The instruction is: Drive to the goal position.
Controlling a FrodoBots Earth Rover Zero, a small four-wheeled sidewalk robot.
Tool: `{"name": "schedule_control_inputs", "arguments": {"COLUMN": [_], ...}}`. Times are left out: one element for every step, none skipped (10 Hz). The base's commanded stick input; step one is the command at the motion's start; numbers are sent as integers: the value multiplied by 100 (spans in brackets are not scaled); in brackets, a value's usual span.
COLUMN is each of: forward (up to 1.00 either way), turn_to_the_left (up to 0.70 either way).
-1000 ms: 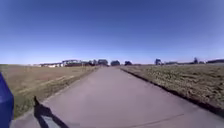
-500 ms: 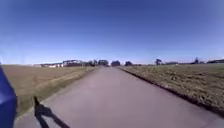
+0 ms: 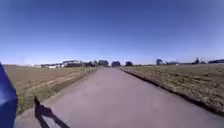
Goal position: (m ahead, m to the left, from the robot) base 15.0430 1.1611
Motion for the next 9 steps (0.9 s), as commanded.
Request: {"name": "schedule_control_inputs", "arguments": {"forward": [70, 70, 70, 70, 70, 70, 70, 70, 70], "turn_to_the_left": [0, 0, 0, 0, 0, 0, 0, 0, 0]}}
